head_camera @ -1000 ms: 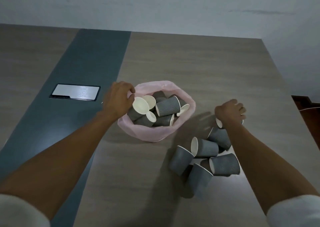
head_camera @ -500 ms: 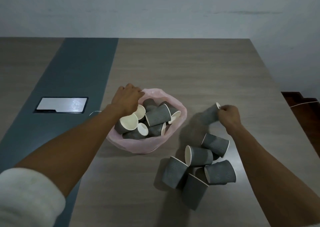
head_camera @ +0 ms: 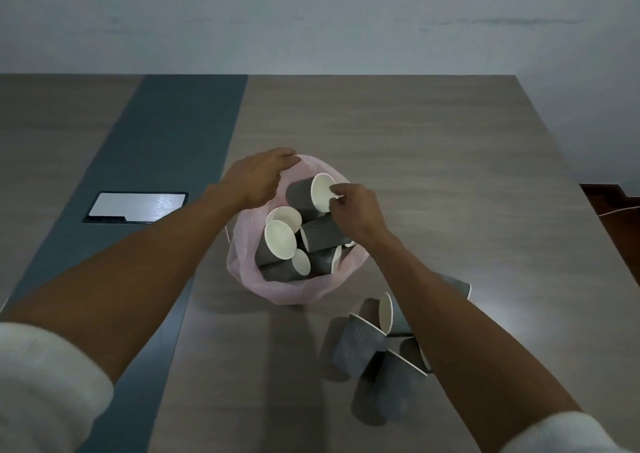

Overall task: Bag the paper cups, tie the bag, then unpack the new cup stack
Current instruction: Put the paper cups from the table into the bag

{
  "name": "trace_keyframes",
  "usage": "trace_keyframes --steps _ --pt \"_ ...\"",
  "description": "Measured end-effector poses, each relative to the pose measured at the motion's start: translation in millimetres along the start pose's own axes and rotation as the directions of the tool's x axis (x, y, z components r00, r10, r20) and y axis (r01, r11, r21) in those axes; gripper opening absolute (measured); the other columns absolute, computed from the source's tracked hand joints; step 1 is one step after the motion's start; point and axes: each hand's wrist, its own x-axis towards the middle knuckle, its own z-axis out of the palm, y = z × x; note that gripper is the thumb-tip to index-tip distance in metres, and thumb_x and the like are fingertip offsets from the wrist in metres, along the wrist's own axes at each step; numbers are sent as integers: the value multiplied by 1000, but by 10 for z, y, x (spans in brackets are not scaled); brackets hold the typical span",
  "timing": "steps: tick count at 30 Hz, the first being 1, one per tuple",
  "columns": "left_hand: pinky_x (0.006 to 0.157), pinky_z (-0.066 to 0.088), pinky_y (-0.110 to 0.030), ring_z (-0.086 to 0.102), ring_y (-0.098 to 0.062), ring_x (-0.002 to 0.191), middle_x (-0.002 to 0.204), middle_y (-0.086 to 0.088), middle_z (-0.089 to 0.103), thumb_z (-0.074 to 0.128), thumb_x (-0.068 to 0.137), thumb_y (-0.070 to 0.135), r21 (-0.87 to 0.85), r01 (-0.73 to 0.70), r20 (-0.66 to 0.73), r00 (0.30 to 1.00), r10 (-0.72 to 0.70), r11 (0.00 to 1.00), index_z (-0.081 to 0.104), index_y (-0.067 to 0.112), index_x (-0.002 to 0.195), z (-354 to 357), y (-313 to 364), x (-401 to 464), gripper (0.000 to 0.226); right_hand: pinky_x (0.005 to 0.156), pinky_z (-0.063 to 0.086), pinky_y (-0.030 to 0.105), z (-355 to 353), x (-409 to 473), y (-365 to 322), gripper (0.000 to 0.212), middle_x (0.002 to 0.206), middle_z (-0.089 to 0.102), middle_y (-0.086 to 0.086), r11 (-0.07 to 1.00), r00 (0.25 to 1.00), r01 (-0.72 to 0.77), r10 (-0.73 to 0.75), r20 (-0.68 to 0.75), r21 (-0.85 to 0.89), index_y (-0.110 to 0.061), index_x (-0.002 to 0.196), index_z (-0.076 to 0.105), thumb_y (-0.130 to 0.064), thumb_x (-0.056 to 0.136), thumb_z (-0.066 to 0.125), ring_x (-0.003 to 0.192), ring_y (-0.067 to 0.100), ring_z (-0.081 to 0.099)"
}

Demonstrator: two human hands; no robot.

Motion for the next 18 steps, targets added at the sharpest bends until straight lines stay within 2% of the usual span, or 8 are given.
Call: trace_keyframes --steps 3,5,6,8,10,13,15,18 --pt "108 45 -49 41 -28 144 165 3 31 53 95 1 4 4 7 1000 -4 1000 36 24 156 28 -22 -63 67 97 50 37 -118 -67 151 38 128 67 13 997 985 -73 69 -160 -16 -7 128 66 -8 91 53 117 30 63" --pt "109 44 -49 40 -29 144 165 2 30 53 96 1 2 21 4 1000 -21 1000 33 23 157 52 -5 -99 68 97 50 41 -186 -106 411 43 131 61 19 953 928 -302 297 -226 13 -3 132 58 -9 90 54 117 36 60" --pt "110 44 -49 39 -29 145 165 1 29 53 96 1 -9 30 1 1000 -30 1000 33 22 157 61 6 -123 68 92 53 43 -183 -132 558 44 129 61 22 885 864 -458 464 -194 79 -1 131 56 -10 87 56 112 38 62" --pt "110 43 -48 40 -30 145 165 0 30 53 97 1 -24 43 -3 999 -43 999 33 20 157 64 25 -171 67 70 56 38 -121 -236 723 35 110 67 23 678 716 -681 697 54 278 1 118 61 -13 86 61 84 36 66" --pt "107 47 -48 44 -31 141 165 1 30 54 98 4 -16 64 -13 998 -64 998 33 21 157 52 42 -211 65 57 50 31 -28 -356 767 21 90 65 17 507 633 -766 702 326 395 -3 107 63 -15 89 67 67 26 60" --pt "98 50 -46 51 -33 133 167 3 25 55 98 6 47 92 -7 996 -92 995 29 21 157 48 13 -279 67 49 48 25 101 -455 729 5 74 65 13 517 645 -762 655 394 389 -3 93 64 -1 89 65 57 20 60" --pt "95 50 -44 54 -34 129 167 4 23 54 97 5 59 104 -1 995 -104 993 28 20 157 59 -35 -338 67 44 43 21 112 -438 651 13 64 60 12 565 684 -725 659 313 393 -4 79 62 6 87 58 47 17 55" --pt "99 48 -46 54 -36 129 164 -1 29 54 95 2 -24 133 -56 989 -134 991 33 17 154 88 -79 -430 64 44 36 22 -112 -338 520 21 58 50 13 595 761 -595 633 140 540 -6 65 56 3 84 55 42 18 45"
